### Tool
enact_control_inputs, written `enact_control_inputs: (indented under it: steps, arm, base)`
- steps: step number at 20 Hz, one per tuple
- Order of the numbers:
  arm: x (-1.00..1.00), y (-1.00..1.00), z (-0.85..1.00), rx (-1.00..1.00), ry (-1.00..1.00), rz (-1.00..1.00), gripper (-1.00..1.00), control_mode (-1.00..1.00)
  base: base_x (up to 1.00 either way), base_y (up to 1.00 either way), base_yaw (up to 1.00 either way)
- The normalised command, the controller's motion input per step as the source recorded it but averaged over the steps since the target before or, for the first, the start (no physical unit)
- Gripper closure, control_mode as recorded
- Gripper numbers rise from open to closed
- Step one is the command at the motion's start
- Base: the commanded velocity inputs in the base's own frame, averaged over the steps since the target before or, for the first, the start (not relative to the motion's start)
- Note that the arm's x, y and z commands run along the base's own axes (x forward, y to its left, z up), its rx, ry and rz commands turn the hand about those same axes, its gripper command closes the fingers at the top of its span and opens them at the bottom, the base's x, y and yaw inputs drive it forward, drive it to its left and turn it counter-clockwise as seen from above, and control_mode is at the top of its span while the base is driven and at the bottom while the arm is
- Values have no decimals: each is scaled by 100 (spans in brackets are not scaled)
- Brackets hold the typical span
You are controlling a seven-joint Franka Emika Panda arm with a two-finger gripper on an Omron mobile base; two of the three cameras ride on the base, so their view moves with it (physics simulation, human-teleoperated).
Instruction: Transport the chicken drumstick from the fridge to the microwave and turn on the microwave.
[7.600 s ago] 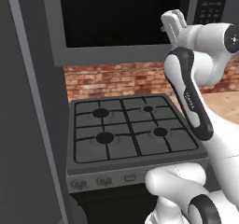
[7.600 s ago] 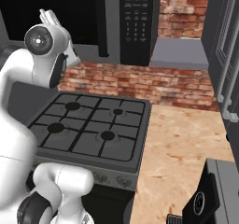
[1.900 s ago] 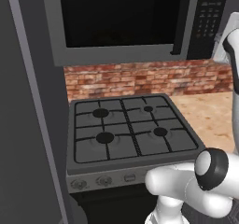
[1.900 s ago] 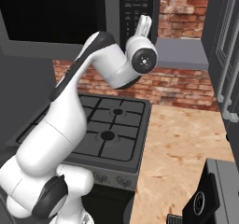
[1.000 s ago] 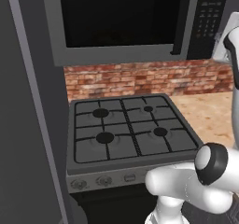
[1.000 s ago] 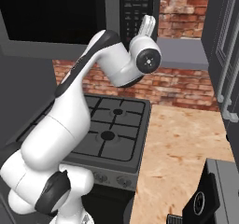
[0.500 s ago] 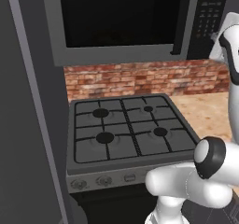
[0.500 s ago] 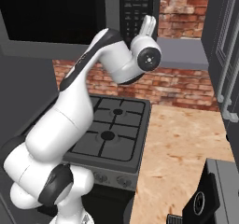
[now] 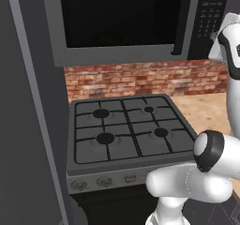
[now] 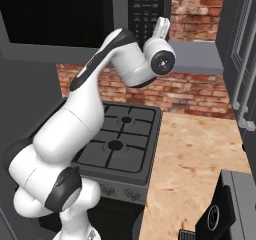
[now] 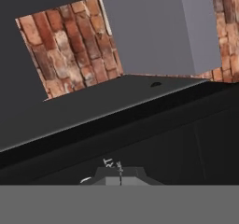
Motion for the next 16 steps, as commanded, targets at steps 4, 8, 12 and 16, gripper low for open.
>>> enact_control_inputs:
  steps: [4, 8, 12, 16]
  arm:
    - [25, -10, -1, 0, 0, 0, 100, -100]
    - [23, -1, -12, 0, 0, 0, 100, -100]
    - [19, 0, -29, 0, 0, 0, 100, -100]
    - [39, 11, -79, -14, 1, 1, 100, -100]
  base:
    - [0, 0, 0]
    - [0, 0, 0]
    - [0, 0, 0]
    - [0, 0, 0]
